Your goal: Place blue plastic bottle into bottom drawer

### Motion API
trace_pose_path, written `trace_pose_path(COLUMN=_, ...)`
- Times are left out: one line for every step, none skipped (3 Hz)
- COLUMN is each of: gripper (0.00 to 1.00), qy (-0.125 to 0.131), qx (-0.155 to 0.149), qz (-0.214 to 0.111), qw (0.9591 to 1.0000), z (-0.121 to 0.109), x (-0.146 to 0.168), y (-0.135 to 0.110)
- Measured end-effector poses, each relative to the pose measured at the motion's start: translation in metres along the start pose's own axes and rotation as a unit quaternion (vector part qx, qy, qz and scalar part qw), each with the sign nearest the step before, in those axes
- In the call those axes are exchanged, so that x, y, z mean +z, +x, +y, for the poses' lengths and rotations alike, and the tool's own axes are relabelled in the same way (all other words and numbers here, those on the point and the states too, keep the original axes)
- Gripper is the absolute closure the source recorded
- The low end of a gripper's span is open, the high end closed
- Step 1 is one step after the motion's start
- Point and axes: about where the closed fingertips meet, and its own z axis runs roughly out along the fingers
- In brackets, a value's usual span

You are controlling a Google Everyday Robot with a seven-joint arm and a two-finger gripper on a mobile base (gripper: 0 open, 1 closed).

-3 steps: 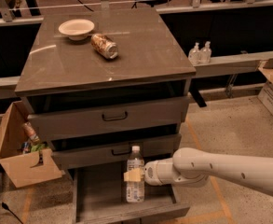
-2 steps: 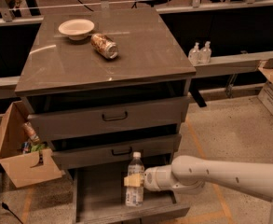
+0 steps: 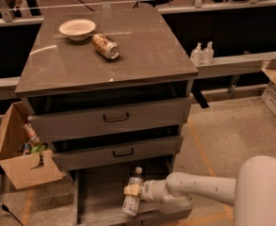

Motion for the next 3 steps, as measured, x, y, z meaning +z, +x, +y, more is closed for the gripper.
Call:
trace_pose_path(gripper=1.0, qy=0.002, qx=0.065, qz=0.022, qw=0.9977, z=-0.047, x=0.056, y=0.027)
trace_pose_path(gripper=1.0, qy=0.001, qx=0.089, qz=0.023, qw=0.9958, z=-0.063, x=0.079, y=0.033)
trace_pose_path(gripper=1.0, qy=0.001, qx=0.089, qz=0.023, qw=0.9958, z=-0.063, x=0.079, y=0.033)
